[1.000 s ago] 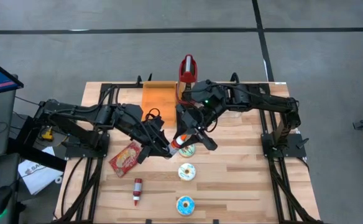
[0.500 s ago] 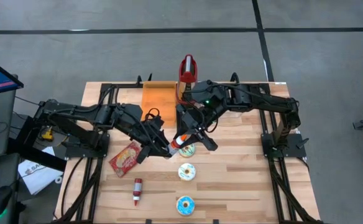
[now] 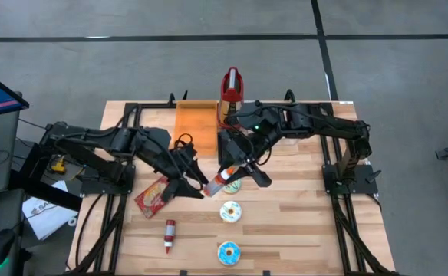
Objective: Pick & Place Food Item
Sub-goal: Put the orange food coloring bottle into the transparent bin
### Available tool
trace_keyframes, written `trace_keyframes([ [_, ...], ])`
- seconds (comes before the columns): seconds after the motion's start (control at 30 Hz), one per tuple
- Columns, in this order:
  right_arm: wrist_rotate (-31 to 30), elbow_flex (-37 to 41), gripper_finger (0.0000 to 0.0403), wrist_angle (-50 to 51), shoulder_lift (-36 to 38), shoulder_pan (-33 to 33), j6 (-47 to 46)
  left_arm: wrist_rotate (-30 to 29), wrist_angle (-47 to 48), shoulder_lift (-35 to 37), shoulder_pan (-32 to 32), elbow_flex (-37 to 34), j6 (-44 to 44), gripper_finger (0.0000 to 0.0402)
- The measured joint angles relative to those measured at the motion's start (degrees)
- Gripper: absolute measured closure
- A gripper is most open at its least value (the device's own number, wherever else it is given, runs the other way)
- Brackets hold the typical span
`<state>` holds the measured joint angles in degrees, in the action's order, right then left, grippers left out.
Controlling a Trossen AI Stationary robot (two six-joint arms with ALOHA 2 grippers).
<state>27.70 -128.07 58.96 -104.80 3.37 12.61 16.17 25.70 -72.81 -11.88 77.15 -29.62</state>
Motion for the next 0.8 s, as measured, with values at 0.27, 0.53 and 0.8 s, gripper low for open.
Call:
trace_keyframes([
  [0.27, -11.1, 0.1, 0.0276, 22.1, 1.6, -5.9, -0.6, -2.4, 16.0, 2.6, -4.9, -1.4, -5.3, 0.0134],
  [0.53, -15.8, 3.3, 0.0276, 31.2, 6.6, -16.8, -8.4, -15.9, 10.3, 7.6, -14.6, -10.3, -15.3, 0.0140],
  [0.8, -22.2, 21.0, 0.0276, 25.5, 18.5, -28.7, -24.8, -30.4, 2.0, 10.0, -23.1, -20.3, -22.7, 0.0140],
])
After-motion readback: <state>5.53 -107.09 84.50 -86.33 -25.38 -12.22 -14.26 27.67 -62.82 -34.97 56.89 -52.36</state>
